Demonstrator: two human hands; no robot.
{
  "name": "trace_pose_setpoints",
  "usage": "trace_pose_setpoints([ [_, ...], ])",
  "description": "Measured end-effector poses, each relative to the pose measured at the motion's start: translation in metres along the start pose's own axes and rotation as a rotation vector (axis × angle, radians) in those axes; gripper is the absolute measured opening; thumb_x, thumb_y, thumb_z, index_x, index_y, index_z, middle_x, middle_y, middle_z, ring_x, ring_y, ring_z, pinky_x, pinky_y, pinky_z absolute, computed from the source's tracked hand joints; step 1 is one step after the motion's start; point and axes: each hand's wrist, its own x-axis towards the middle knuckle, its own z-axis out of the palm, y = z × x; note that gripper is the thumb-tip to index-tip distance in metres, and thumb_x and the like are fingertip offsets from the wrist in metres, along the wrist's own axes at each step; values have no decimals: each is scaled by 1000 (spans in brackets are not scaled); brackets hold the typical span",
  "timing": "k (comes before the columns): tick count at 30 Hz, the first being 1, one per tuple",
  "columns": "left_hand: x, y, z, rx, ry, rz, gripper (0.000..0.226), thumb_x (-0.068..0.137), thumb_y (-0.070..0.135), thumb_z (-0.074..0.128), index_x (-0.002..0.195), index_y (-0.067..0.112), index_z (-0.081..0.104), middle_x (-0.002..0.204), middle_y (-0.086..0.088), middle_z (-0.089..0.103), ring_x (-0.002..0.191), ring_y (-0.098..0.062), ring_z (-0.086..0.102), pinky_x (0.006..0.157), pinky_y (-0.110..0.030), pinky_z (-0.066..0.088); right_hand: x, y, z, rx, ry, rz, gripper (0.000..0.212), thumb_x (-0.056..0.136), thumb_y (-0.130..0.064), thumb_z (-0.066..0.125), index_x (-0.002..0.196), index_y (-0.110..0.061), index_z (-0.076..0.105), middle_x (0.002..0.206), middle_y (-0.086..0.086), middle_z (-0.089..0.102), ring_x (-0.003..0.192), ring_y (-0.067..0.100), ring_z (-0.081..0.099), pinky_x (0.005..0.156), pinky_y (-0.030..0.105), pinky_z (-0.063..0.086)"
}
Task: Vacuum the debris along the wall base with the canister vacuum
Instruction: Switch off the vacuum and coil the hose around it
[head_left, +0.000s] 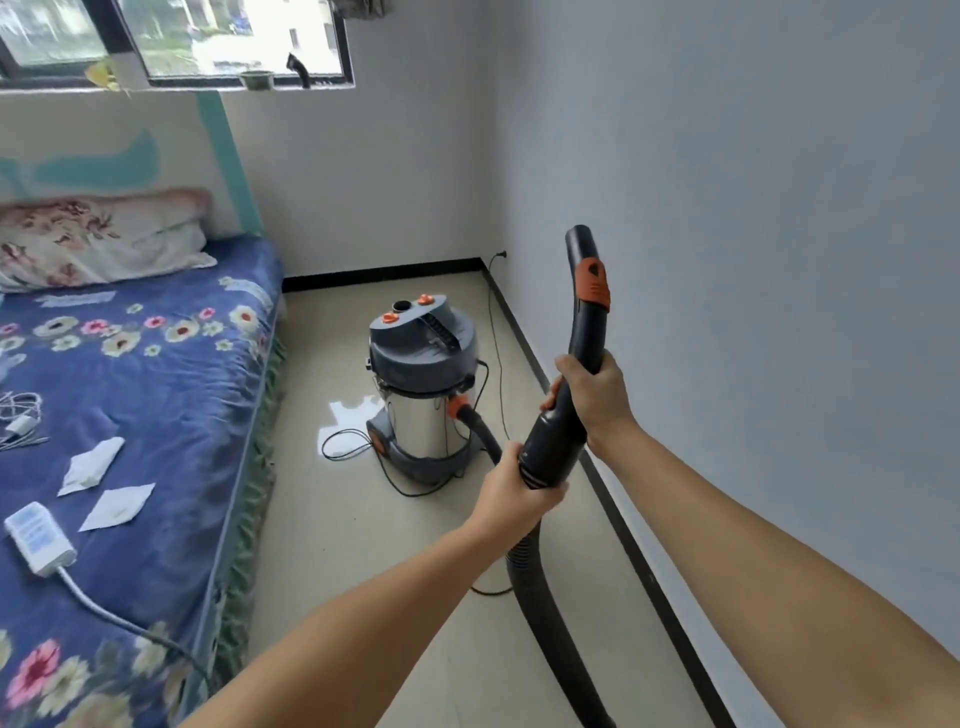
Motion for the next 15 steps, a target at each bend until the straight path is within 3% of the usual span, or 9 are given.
trace_pose_setpoints([
  [7,103,-7,-62,-116,83,-54,44,74,18,76,113,21,54,99,-3,66,89,-16,64,79,-33,57,108,-11,81,-62,-266,-22,7,92,-11,56,93,-14,50,58,5,54,45,17,55,53,31,54],
  [11,177,-11,-98,-128,65,-50,43,71,19,75,109,21,55,94,-6,66,82,-18,64,79,-42,58,182,-8,119,-93,-262,-20,7,92,-12,57,95,-12,51,59,5,54,45,15,55,54,30,55],
  [15,255,-21,-146,-85,56,-114,47,71,18,76,112,15,54,99,-10,66,86,-21,65,82,-45,57,260,1,164,-81,-185,24,19,90,-15,59,106,-8,50,59,6,55,47,18,55,58,34,56],
])
